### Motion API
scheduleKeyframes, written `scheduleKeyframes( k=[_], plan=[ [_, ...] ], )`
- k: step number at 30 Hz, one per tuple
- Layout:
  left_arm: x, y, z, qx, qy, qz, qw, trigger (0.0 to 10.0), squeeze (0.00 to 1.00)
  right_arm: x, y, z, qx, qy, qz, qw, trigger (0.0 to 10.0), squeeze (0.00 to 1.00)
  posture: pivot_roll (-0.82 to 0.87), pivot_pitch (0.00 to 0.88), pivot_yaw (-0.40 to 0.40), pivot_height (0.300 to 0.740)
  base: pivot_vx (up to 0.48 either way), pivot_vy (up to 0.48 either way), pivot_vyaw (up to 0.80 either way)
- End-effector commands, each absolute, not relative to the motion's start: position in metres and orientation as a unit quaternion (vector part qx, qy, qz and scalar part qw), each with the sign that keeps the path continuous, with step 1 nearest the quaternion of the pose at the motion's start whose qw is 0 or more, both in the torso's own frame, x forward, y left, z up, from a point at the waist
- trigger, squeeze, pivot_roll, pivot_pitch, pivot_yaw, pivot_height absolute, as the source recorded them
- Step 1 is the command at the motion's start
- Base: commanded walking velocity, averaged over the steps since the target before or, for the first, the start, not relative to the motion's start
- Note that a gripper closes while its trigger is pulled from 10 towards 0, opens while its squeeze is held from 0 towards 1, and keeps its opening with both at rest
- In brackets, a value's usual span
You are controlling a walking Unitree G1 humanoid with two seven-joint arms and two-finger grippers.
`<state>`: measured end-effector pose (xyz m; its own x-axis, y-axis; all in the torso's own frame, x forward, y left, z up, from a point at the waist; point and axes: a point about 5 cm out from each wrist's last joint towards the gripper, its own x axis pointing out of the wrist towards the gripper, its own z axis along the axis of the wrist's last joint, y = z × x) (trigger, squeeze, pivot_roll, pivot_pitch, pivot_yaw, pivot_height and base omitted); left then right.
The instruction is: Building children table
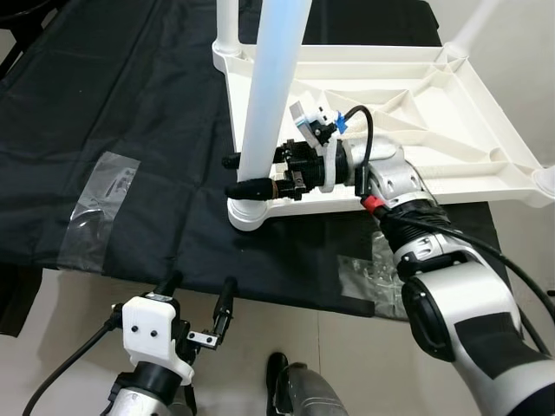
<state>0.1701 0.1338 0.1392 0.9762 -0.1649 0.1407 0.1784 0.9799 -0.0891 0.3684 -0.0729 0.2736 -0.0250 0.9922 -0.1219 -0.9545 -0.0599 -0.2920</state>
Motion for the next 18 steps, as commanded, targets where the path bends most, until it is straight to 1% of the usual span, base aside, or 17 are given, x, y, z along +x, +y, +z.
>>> scheduleKeyframes(
  k=[1, 3, 4, 5, 6, 7, 8, 9, 10, 11, 12, 13, 15, 16, 17, 18],
  plan=[
    [0.170, 0.135, 0.130, -0.053, -0.044, -0.079, 0.994, 10.0, 0.00, 0.372, -0.078, 0.273, -0.165, -0.056, 0.689, 0.704, 0.0, 0.00, 0.10, 0.277, -0.162, 0.740, 0.000, 0.000, 0.00],
    [0.175, 0.136, 0.127, -0.052, -0.045, -0.077, 0.995, 10.0, 0.00, 0.372, -0.081, 0.267, -0.183, -0.049, 0.662, 0.725, 0.0, 0.00, 0.09, 0.257, -0.168, 0.740, 0.000, 0.000, 0.00],
    [0.175, 0.136, 0.127, -0.052, -0.045, -0.077, 0.995, 10.0, 0.00, 0.372, -0.081, 0.267, -0.183, -0.049, 0.662, 0.725, 0.0, 0.00, 0.09, 0.257, -0.168, 0.740, 0.000, 0.000, 0.00],
    [0.178, 0.136, 0.126, -0.051, -0.046, -0.076, 0.995, 10.0, 0.00, 0.369, -0.083, 0.260, -0.186, -0.046, 0.647, 0.738, 0.0, 0.00, 0.09, 0.242, -0.170, 0.740, 0.000, 0.000, 0.00],
    [0.181, 0.137, 0.124, -0.050, -0.046, -0.075, 0.995, 10.0, 0.00, 0.365, -0.086, 0.249, -0.181, -0.035, 0.621, 0.762, 0.0, 0.00, 0.09, 0.222, -0.171, 0.740, 0.000, 0.000, 0.00],
    [0.181, 0.137, 0.124, -0.050, -0.046, -0.075, 0.995, 10.0, 0.00, 0.365, -0.086, 0.249, -0.181, -0.035, 0.621, 0.762, 0.0, 0.00, 0.09, 0.222, -0.171, 0.740, 0.000, 0.000, 0.00],
    [0.183, 0.137, 0.123, -0.050, -0.047, -0.074, 0.995, 10.0, 0.00, 0.362, -0.088, 0.242, -0.178, -0.029, 0.602, 0.778, 0.0, 0.00, 0.10, 0.217, -0.173, 0.740, 0.000, 0.000, 0.00],
    [0.183, 0.137, 0.123, -0.050, -0.047, -0.074, 0.995, 10.0, 0.00, 0.362, -0.088, 0.242, -0.178, -0.029, 0.602, 0.778, 0.0, 0.00, 0.10, 0.217, -0.173, 0.740, 0.000, 0.000, 0.00],
    [0.186, 0.138, 0.121, -0.050, -0.046, -0.074, 0.995, 10.0, 0.00, 0.360, -0.093, 0.230, -0.146, -0.001, 0.550, 0.822, 0.0, 0.00, 0.13, 0.185, -0.207, 0.740, 0.000, 0.000, 0.00],
    [0.186, 0.138, 0.121, -0.050, -0.046, -0.074, 0.995, 10.0, 0.00, 0.360, -0.093, 0.230, -0.146, -0.001, 0.550, 0.822, 0.0, 0.00, 0.13, 0.185, -0.207, 0.740, 0.000, 0.000, 0.00],
    [0.190, 0.138, 0.119, -0.049, -0.046, -0.074, 0.995, 10.0, 0.00, 0.364, -0.099, 0.210, -0.087, 0.001, 0.375, 0.923, 0.0, 0.00, 0.11, 0.172, -0.208, 0.740, 0.000, 0.000, 0.00],
    [0.192, 0.139, 0.117, -0.048, -0.047, -0.074, 0.995, 10.0, 0.00, 0.363, -0.111, 0.194, -0.047, 0.015, 0.231, 0.972, 0.0, 0.00, 0.11, 0.172, -0.208, 0.740, 0.000, 0.000, 0.00],
    [0.192, 0.139, 0.117, -0.048, -0.047, -0.074, 0.995, 10.0, 0.00, 0.363, -0.111, 0.194, -0.047, 0.015, 0.231, 0.972, 0.0, 0.00, 0.11, 0.172, -0.208, 0.740, 0.000, 0.000, 0.00],
    [0.199, 0.140, 0.114, -0.044, -0.048, -0.072, 0.995, 10.0, 0.00, 0.333, -0.089, 0.152, -0.016, 0.064, 0.199, 0.978, 0.0, 0.00, 0.12, 0.138, -0.201, 0.740, 0.000, 0.000, 0.00],
    [0.199, 0.140, 0.114, -0.044, -0.048, -0.072, 0.995, 10.0, 0.00, 0.333, -0.089, 0.152, -0.016, 0.064, 0.199, 0.978, 0.0, 0.00, 0.12, 0.138, -0.201, 0.740, 0.000, 0.000, 0.00],
    [0.200, 0.141, 0.114, -0.042, -0.048, -0.071, 0.995, 10.0, 0.00, 0.324, -0.076, 0.144, -0.015, 0.072, 0.234, 0.969, 0.0, 0.00, 0.12, 0.138, -0.201, 0.740, 0.000, 0.000, 0.00]
  ],
)
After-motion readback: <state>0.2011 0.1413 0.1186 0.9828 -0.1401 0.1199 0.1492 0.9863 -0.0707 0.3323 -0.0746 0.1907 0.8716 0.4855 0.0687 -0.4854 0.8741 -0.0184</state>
